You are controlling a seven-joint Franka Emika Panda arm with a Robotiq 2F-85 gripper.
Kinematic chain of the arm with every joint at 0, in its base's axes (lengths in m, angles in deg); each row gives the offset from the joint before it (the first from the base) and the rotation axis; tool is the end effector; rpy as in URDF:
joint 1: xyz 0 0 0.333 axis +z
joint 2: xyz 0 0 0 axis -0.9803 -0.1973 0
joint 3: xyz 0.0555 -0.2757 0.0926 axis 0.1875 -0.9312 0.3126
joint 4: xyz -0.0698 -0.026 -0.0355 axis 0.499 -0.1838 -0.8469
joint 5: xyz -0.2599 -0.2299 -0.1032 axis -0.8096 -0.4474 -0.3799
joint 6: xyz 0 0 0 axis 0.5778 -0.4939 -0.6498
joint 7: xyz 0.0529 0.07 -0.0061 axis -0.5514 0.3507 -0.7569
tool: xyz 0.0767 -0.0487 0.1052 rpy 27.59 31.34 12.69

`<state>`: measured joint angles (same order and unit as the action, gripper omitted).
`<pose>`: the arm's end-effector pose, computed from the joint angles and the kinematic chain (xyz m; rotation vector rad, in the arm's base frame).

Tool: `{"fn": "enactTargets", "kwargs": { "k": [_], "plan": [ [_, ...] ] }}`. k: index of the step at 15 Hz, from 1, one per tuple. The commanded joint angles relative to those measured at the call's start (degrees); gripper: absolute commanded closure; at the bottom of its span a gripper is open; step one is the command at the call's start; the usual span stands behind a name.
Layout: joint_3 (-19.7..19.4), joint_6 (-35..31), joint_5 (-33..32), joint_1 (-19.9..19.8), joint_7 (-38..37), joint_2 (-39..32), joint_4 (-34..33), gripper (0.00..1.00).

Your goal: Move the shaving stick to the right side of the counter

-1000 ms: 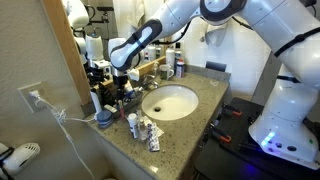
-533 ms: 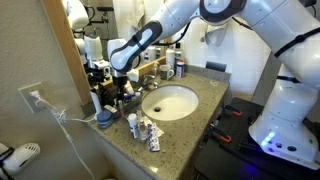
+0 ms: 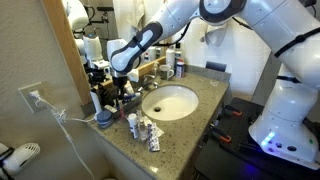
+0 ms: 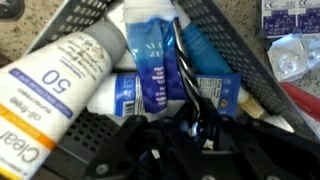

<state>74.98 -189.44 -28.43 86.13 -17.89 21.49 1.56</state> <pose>0.6557 0.2041 0.1483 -2.8017 -1.2601 -0.0724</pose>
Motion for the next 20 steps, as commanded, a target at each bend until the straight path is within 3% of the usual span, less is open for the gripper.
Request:
{"fn": "enactTargets", "kwargs": {
  "k": [1,14,20],
  "plan": [
    [-0.89,-0.40,-1.39,1.06,-1.85,0.01,-0.08,0.96],
    [0.14,-0.74,-2.77,1.44,-0.70,8.43,3.96,0.96],
    [-2.43,-2.82,-3.80,1.20,-4.21,15.47,10.22,0.96]
  ]
}}
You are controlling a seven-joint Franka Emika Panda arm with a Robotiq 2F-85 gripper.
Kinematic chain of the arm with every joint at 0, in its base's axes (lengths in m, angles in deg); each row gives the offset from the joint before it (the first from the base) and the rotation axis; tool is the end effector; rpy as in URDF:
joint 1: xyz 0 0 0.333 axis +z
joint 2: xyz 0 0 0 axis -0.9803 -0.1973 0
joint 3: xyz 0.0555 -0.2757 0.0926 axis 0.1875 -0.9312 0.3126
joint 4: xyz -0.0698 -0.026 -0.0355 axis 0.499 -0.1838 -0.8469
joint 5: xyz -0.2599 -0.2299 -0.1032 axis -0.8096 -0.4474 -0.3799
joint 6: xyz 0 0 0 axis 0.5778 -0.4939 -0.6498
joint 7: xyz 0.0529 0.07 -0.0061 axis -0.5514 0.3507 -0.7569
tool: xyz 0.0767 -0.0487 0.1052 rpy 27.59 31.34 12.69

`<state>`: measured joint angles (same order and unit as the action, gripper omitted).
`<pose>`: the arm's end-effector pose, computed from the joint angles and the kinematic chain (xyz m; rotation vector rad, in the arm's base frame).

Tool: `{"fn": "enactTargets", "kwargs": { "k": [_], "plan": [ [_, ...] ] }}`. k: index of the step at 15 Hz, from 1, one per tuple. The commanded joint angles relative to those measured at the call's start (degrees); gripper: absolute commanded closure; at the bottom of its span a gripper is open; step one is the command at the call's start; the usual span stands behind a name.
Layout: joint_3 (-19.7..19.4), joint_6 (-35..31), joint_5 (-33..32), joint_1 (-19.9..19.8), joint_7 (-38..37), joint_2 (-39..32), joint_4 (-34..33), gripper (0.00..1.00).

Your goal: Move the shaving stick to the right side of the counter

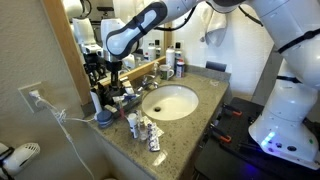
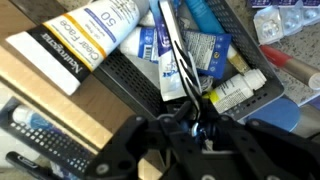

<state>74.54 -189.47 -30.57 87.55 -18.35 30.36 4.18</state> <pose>0.6604 0.2169 0.2341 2.8260 1.3516 0.2318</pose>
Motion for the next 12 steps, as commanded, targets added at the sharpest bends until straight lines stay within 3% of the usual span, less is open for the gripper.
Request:
{"fn": "enactTargets", "kwargs": {
  "k": [1,7,12],
  "plan": [
    [-2.91,-3.53,-2.00,-0.47,-5.43,8.53,9.87,0.96],
    [-9.84,-9.46,-5.35,-1.50,-17.89,22.23,25.94,0.96],
    [-16.29,-12.86,-12.78,-2.94,-30.84,33.67,39.20,0.96]
  ]
}}
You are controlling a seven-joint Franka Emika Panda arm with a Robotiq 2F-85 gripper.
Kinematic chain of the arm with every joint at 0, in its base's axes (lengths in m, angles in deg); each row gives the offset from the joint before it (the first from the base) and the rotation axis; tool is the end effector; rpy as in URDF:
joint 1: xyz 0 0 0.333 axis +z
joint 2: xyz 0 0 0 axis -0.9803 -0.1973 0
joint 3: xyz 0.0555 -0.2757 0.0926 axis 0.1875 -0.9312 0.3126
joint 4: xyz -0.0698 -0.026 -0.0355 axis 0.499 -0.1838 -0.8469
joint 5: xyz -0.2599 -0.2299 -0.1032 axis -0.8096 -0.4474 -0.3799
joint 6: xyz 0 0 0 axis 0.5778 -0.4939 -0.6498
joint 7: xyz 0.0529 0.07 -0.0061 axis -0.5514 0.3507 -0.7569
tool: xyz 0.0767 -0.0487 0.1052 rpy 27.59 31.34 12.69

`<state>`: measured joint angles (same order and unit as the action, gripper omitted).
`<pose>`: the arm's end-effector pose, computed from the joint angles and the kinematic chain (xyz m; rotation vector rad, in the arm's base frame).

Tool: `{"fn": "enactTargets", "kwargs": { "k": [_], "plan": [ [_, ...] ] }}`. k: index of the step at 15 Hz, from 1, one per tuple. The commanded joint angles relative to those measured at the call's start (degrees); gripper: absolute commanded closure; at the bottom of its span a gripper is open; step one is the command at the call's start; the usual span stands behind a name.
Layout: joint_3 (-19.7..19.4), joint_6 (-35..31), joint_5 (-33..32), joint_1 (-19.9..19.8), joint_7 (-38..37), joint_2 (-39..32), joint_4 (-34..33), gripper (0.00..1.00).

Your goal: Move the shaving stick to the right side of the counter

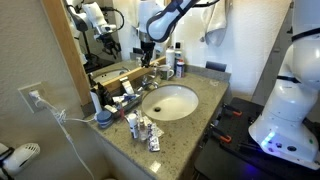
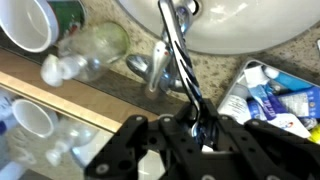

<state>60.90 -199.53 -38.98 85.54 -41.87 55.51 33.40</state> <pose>0.5979 0.0478 0.3094 2.8526 0.5717 0.3412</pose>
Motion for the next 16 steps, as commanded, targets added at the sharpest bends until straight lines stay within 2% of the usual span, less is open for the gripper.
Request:
{"fn": "enactTargets", "kwargs": {
  "k": [1,3,6,11,16],
  "plan": [
    [-4.41,-3.17,-7.92,-1.36,-10.97,10.42,12.31,0.96],
    [-6.67,-2.08,-15.37,-2.73,-18.22,13.42,15.21,0.96],
    [-7.91,-1.43,-23.09,-6.51,-26.42,16.49,18.55,0.96],
    [-9.17,-2.70,-29.36,-13.30,-33.50,17.38,22.18,0.96],
    [-10.51,-6.15,-36.24,-16.98,-40.71,15.37,24.10,0.96]
  ]
}}
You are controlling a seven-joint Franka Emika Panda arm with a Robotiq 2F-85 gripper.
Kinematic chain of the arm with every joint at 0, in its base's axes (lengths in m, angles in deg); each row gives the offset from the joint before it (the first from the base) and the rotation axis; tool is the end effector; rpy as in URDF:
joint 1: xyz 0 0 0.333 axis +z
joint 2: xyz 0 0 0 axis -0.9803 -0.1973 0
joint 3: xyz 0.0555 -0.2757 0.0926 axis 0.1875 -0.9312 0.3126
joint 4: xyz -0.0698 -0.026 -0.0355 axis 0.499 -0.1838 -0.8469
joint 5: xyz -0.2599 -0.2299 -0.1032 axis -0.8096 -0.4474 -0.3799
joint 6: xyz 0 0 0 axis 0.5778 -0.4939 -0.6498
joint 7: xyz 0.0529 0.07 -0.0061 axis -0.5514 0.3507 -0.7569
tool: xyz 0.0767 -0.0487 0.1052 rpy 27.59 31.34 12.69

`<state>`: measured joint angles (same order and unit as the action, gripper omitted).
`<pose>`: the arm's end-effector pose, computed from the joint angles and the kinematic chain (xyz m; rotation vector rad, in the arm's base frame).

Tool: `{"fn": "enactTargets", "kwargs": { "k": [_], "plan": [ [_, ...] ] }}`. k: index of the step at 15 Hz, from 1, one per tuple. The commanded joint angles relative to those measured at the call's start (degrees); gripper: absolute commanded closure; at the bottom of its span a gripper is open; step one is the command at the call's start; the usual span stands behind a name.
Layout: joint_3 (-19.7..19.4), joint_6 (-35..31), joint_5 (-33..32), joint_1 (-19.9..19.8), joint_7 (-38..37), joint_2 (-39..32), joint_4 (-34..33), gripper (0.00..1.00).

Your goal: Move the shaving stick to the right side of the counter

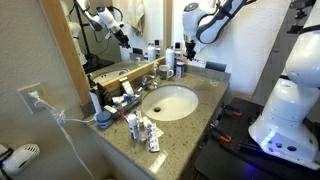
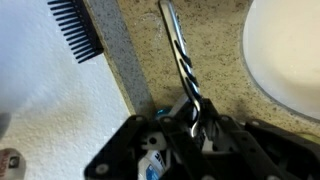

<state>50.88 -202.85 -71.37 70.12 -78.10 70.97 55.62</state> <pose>0.4627 -0.1740 0.2994 2.6175 -0.2606 0.2805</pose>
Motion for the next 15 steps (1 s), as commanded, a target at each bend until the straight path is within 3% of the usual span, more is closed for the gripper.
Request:
{"fn": "enactTargets", "kwargs": {
  "k": [1,7,15],
  "plan": [
    [-0.79,-3.79,-5.93,-2.09,-6.44,-1.00,1.94,0.96],
    [-3.16,-7.20,-16.36,-4.06,-17.00,-5.65,1.99,0.96],
    [-5.83,-13.90,-19.31,-5.40,-23.11,-13.75,1.46,0.96]
  ]
}}
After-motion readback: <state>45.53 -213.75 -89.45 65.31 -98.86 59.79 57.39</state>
